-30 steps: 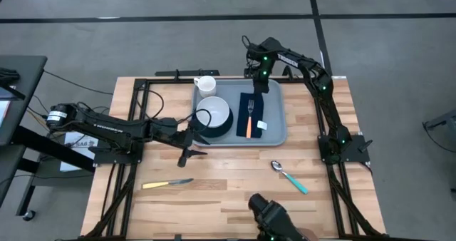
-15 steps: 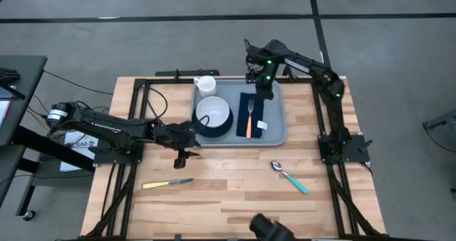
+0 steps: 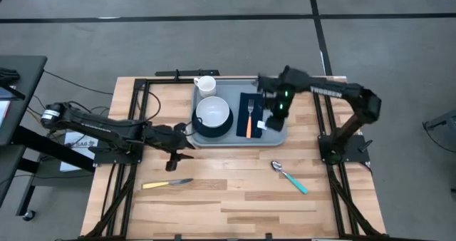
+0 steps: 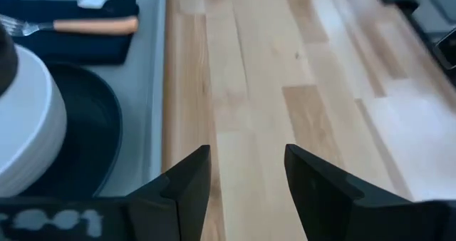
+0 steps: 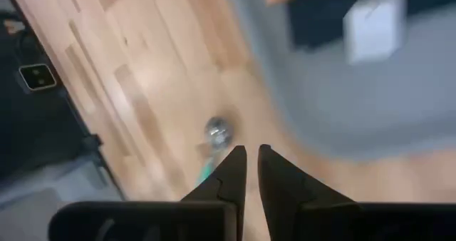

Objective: Set up tray
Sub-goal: Put the spoon on top of the black table napkin on the gray serving tray

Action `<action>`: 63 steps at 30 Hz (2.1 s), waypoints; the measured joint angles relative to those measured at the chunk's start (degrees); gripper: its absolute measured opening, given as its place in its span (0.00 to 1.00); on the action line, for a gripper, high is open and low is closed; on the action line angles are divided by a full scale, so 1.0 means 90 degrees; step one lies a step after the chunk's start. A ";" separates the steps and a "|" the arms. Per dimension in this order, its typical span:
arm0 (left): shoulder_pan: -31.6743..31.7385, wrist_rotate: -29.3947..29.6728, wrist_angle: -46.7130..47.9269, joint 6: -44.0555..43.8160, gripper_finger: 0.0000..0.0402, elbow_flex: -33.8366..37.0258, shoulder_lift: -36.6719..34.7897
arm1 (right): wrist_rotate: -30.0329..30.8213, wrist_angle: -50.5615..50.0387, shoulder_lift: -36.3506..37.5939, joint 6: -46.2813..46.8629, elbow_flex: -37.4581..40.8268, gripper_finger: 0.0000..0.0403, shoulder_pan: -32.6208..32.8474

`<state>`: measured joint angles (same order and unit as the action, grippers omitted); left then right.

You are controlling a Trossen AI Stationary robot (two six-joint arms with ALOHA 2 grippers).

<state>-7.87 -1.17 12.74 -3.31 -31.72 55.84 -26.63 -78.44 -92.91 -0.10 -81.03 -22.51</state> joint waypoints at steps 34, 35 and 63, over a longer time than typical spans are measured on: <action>0.0011 0.0041 0.0330 0.1369 0.42 -0.0453 -0.0902 | 0.1811 0.2958 0.0399 0.6483 0.3198 0.29 0.4460; 0.0011 0.0041 0.0330 0.1399 0.42 -0.0462 -0.0902 | 0.1813 0.3022 0.0399 0.6515 0.3261 0.29 0.4501; 0.0006 0.0034 0.0364 0.1342 0.42 -0.0465 -0.0902 | 0.1573 0.4542 0.0383 0.6510 0.4309 0.05 0.4180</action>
<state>-7.81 -0.86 16.01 8.78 -35.90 47.72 -12.48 -37.57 -89.47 58.49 -42.25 15.11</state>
